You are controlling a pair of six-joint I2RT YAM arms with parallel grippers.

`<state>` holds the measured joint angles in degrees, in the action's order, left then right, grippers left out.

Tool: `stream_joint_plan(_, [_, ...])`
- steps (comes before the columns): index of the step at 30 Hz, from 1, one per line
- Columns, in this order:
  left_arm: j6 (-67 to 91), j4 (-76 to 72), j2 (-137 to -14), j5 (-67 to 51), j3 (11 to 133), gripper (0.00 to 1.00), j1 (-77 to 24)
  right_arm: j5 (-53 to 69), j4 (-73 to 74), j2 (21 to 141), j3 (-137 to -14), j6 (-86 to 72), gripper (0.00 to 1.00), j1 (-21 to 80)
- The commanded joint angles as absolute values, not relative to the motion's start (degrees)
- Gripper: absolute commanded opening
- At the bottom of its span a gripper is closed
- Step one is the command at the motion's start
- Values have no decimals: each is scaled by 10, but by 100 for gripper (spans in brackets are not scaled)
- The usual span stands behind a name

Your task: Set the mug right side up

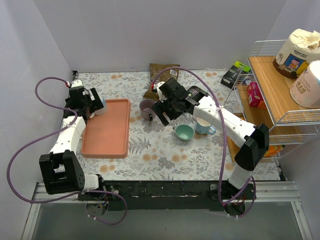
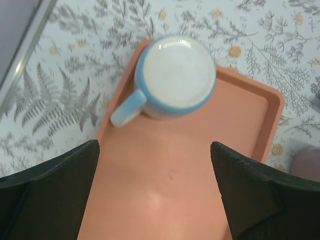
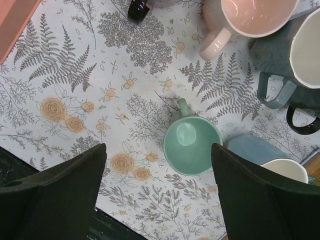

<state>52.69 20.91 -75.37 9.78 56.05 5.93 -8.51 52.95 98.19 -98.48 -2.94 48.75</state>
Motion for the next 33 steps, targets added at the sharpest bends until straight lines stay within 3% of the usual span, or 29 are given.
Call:
stream_joint_plan(1, [440,70,-787,11,573,81,105,-58,536,957,-975,-24,91,483])
stream_joint_plan(3, [418,60,-816,1,577,72,108,-49,536,955,-967,-22,91,482])
stream_joint_plan(6, [418,62,-850,3,586,75,109,-41,539,962,-960,-20,91,479])
stream_joint_plan(13, [410,27,-853,-46,542,72,114,-37,549,981,-982,-21,90,472])
stream_joint_plan(18, [423,38,-865,-56,554,61,120,-33,547,986,-976,-23,90,468])
stream_joint_plan(33, [435,33,-846,-79,523,56,120,-21,544,1001,-982,-31,88,465])
